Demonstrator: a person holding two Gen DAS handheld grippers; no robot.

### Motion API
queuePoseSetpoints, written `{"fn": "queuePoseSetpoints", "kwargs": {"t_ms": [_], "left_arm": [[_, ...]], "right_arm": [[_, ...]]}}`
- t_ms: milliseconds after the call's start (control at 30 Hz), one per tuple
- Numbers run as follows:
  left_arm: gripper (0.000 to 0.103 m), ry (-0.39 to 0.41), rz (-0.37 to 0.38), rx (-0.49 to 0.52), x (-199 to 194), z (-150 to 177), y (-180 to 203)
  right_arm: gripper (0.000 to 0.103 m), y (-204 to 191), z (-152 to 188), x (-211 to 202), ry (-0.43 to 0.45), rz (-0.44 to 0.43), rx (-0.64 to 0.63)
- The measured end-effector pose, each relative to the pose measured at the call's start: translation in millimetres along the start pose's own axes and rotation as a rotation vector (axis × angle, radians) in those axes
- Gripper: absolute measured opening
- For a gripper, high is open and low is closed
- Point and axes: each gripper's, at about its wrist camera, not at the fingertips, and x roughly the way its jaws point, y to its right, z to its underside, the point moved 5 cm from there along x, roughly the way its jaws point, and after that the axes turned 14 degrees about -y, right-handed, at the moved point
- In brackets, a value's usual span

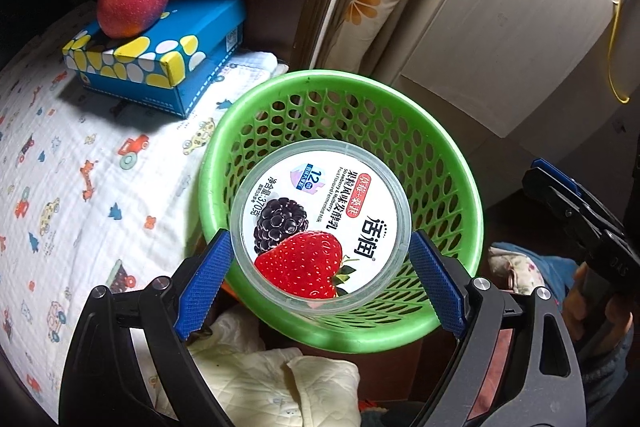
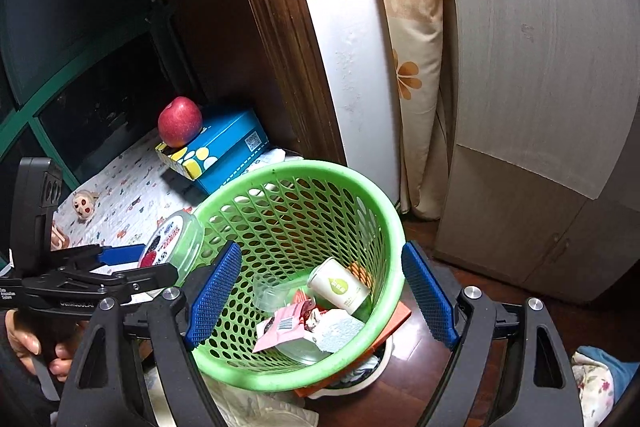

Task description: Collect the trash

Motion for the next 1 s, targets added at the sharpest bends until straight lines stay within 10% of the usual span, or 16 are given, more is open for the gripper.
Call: {"fn": "queuePoseSetpoints", "kwargs": {"t_ms": [367, 1000], "left_arm": [[0.091, 0.029, -0.007, -0.017, -17.4, 4.4, -12.5], [0.091, 0.189, -0.237, -0.181, -100.7, 69.0, -103.6]], "right_arm": [[0.079, -0.3, 2.5, -2.8, 0.0, -0.023, 0.015], [0.08, -84.8, 12.1, 8.6, -0.035, -0.149, -0.113]]}}
